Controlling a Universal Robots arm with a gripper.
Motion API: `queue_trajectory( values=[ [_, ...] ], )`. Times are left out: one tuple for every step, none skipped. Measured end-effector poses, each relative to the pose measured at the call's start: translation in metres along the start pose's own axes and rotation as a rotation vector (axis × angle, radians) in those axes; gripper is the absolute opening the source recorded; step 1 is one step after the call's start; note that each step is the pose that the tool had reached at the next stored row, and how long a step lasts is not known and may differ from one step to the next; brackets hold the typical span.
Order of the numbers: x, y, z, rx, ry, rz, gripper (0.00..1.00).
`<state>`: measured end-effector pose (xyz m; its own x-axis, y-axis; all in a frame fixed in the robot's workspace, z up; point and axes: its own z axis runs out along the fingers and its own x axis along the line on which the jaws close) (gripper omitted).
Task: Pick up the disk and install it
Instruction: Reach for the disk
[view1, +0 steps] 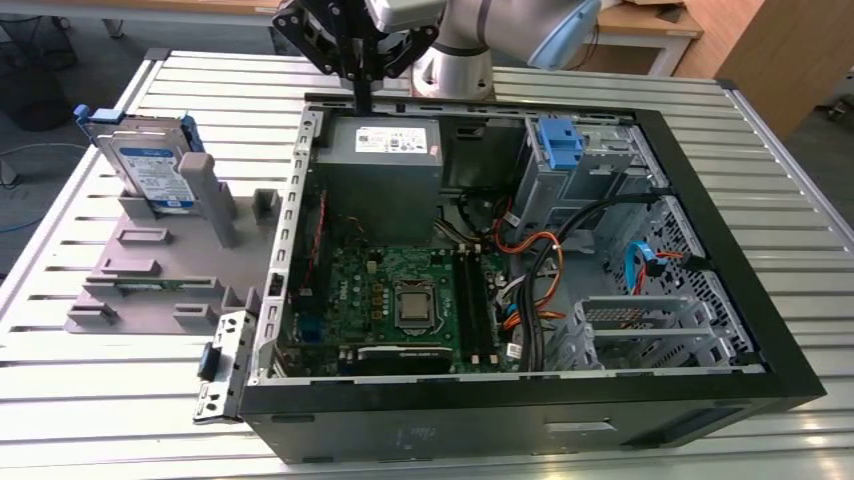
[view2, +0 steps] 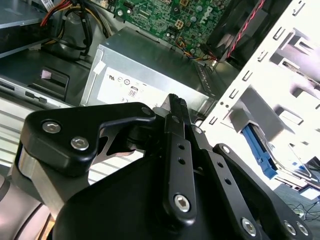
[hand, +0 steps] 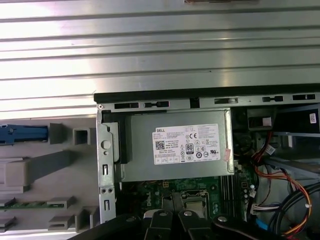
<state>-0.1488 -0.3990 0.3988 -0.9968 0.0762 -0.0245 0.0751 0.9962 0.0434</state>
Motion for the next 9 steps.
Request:
queue_trajectory(
  values=[
    [0.0013,-0.0001,0.0000,0.0000,0.0000,0.000,0.11],
    [0.0026,-0.0002,0.0000,-0.0001,-0.0001,0.000,0.11],
    [0.0037,-0.0002,0.0000,-0.0001,0.0000,0.000,0.11],
    [0.0050,-0.0003,-0.0001,0.0000,0.0000,0.000,0.11],
    [0.0062,-0.0004,-0.0001,0.0000,0.0000,0.000,0.11],
    [0.0074,-0.0005,-0.0001,0.0000,-0.0001,0.000,0.11],
    [0.0087,-0.0006,-0.0002,0.0000,0.0000,0.000,0.11],
    [0.0102,-0.0007,-0.0002,0.0000,0.0000,0.000,0.11],
    [0.0117,-0.0009,-0.0003,-0.0001,-0.0001,0.000,0.11]
  ],
)
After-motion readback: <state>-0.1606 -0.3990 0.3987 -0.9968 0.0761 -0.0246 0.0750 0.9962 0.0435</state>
